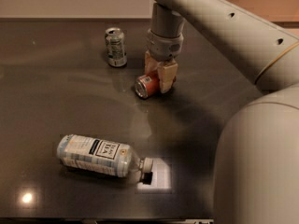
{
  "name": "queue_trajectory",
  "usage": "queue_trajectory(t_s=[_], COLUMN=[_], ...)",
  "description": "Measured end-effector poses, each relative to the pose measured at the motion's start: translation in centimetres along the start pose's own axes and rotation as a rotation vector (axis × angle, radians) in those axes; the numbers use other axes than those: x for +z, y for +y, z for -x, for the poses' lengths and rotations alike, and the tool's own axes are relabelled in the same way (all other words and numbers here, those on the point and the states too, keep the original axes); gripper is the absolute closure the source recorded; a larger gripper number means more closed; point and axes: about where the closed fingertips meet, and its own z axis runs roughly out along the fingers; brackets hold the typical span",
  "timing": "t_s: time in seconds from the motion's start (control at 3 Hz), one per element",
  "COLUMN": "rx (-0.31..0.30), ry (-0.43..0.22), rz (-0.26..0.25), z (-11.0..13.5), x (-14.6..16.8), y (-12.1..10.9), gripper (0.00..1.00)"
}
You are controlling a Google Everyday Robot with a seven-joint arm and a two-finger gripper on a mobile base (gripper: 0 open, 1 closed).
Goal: Place coke can upright
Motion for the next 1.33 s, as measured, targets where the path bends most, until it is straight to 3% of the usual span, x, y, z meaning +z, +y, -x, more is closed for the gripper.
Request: queue_trajectory(t_s=[0.33,0.67,1.0,1.33], rx=[-0.029,-0.082,-0.191,-0.372], ry=[0.028,0.093,0.176,0.287], rz=[-0.005,-0.061,-0.161,-0.274], z=[-0.2,-0.6,-0.9,-0.4], x=[-0.5,-2.8,-6.7,-10.4], y=[0.4,1.1,2.7,4.6], gripper=[0.65,0.87,1.00,1.00])
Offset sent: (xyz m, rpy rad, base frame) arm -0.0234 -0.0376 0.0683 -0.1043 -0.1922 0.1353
